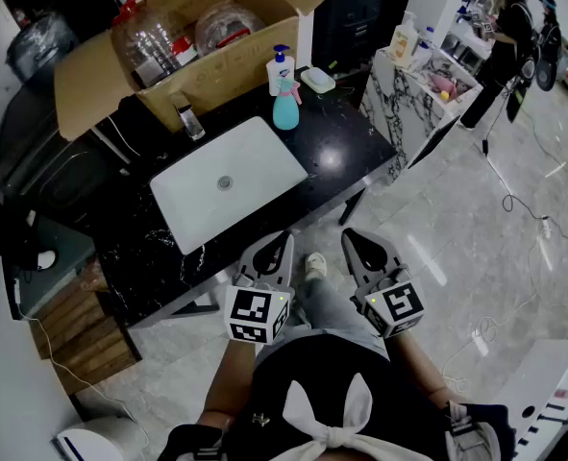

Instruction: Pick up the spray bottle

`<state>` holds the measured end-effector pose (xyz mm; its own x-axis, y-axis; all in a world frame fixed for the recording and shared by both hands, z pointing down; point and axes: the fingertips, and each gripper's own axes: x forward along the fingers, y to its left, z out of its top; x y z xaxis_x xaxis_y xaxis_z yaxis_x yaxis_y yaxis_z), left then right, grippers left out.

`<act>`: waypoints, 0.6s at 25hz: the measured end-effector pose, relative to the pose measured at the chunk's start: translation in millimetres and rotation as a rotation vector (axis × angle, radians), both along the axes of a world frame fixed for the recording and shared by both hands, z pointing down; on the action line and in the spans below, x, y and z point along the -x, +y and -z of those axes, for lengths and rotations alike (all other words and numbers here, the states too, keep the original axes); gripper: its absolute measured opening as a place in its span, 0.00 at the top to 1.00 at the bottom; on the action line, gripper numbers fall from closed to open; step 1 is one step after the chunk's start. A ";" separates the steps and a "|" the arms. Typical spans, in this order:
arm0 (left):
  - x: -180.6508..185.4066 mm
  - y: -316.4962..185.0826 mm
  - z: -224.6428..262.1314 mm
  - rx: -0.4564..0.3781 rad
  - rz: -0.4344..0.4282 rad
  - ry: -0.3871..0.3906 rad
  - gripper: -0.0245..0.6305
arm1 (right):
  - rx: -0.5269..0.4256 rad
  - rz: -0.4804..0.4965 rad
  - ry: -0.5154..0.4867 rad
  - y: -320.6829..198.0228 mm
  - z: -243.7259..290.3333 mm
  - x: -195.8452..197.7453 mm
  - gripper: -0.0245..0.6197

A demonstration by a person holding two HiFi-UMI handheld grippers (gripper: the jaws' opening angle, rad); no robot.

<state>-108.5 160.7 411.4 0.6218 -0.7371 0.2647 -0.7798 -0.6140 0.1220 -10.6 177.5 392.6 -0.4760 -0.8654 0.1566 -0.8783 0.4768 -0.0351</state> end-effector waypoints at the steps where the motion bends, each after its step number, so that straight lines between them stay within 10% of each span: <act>1: 0.2 -1.6 1.2 -0.002 0.003 0.003 0.92 | -0.002 0.001 -0.002 -2.7 0.6 1.4 0.92; 15: -8.4 -61.0 15.7 -0.021 0.093 0.032 0.92 | 0.012 0.109 -0.026 -62.1 0.8 -5.6 0.92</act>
<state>-100.1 99.7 395.7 0.5586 -0.7970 0.2297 -0.8293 -0.5422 0.1354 -5.0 115.4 391.8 -0.5714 -0.8063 0.1532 -0.8199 0.5691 -0.0631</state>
